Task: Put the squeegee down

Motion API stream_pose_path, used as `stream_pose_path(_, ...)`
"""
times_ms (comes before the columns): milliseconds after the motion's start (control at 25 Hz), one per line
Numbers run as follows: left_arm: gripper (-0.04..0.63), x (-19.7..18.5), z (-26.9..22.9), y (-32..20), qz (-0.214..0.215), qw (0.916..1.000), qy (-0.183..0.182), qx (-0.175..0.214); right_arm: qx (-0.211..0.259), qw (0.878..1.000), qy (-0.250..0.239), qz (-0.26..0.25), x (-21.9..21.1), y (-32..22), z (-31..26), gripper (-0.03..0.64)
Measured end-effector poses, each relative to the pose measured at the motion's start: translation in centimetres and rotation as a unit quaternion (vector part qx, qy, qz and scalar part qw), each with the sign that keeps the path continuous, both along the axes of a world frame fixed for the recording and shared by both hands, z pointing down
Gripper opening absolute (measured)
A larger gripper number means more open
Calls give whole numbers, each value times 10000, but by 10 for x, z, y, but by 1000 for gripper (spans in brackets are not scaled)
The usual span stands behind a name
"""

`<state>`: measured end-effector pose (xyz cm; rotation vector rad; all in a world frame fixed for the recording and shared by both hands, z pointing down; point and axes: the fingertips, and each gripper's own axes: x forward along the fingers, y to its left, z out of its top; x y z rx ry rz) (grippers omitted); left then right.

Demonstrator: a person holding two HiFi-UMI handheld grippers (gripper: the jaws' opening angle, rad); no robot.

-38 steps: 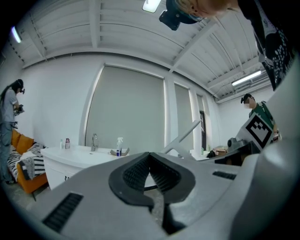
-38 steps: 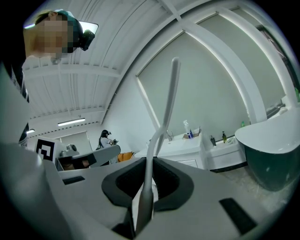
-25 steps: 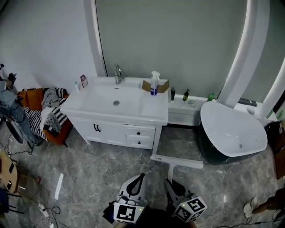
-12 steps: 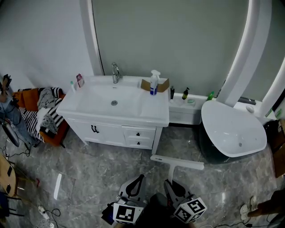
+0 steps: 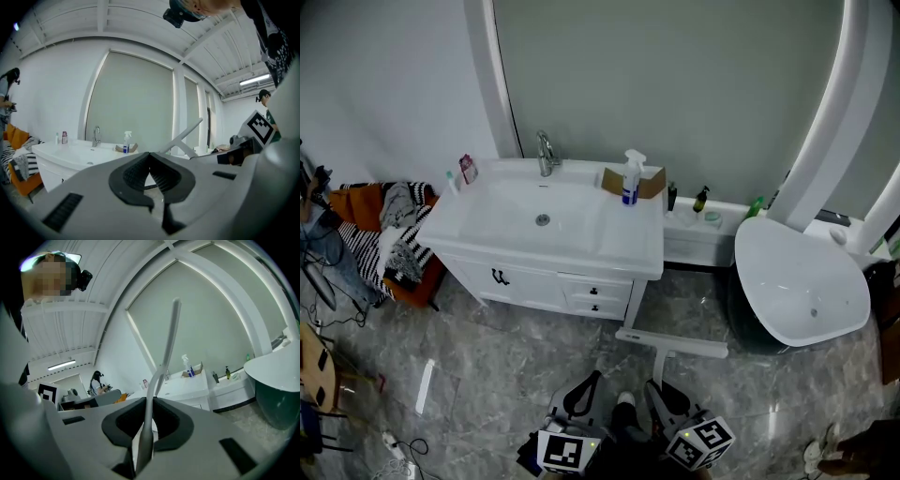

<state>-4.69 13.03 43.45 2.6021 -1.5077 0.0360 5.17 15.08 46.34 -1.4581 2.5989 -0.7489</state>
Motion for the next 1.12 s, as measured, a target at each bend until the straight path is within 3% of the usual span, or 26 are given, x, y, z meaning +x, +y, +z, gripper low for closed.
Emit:
stream_pose_path(480,5,36,-4,-90,-173,9998,36,129,71,9997,-3,-224,35,-93,-1,52)
stream_pose_path(1120,5,51,-1,-147,-271,9996,68,88,-82,9997,-120,-212,53,-149,5,52)
